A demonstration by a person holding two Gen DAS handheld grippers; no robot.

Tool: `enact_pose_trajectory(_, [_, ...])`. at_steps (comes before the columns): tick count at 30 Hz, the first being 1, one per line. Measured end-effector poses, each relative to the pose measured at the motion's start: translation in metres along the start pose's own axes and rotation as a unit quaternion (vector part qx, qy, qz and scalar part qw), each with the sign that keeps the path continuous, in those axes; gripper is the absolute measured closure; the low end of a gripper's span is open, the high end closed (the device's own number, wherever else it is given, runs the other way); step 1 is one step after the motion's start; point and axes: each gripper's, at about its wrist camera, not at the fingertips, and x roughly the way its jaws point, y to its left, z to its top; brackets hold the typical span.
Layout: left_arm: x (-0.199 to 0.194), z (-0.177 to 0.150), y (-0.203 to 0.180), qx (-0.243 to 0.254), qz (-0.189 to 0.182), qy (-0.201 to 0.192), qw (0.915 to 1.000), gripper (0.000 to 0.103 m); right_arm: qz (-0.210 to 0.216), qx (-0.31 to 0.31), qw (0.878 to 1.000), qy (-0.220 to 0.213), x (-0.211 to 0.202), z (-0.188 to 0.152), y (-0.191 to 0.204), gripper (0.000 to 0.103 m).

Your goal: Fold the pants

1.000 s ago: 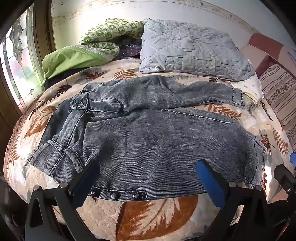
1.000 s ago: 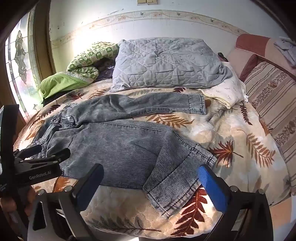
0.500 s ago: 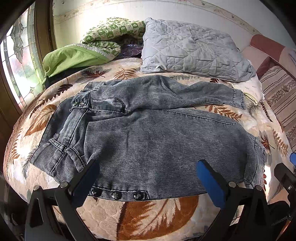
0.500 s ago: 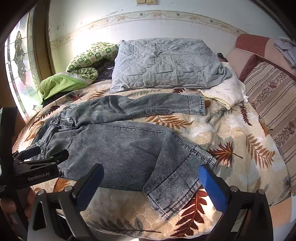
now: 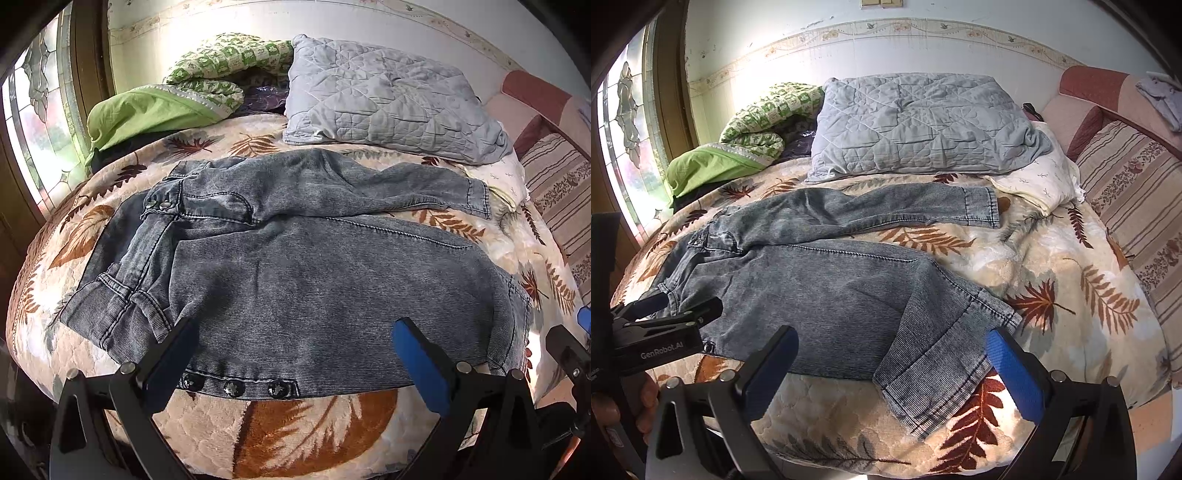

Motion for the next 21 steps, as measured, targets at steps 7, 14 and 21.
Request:
enact_pose_trajectory(7, [0.0009, 0.0004, 0.0007, -0.002, 0.000, 0.001, 1.0000, 0.000, -0.001, 0.000, 1.000, 0.001, 0.0014, 0.0004, 0.0003, 0.000])
enact_pose_trajectory(14, [0.0027, 0.0003, 0.0011, -0.004, -0.002, 0.003, 1.0000, 0.000, -0.001, 0.000, 1.000, 0.003, 0.0027, 0.0007, 0.0006, 0.000])
enact_pose_trajectory(21, [0.0030, 0.0001, 0.0018, -0.004, -0.001, 0.003, 1.0000, 0.000, -0.002, 0.001, 1.000, 0.002, 0.0033, 0.0013, 0.0003, 0.000])
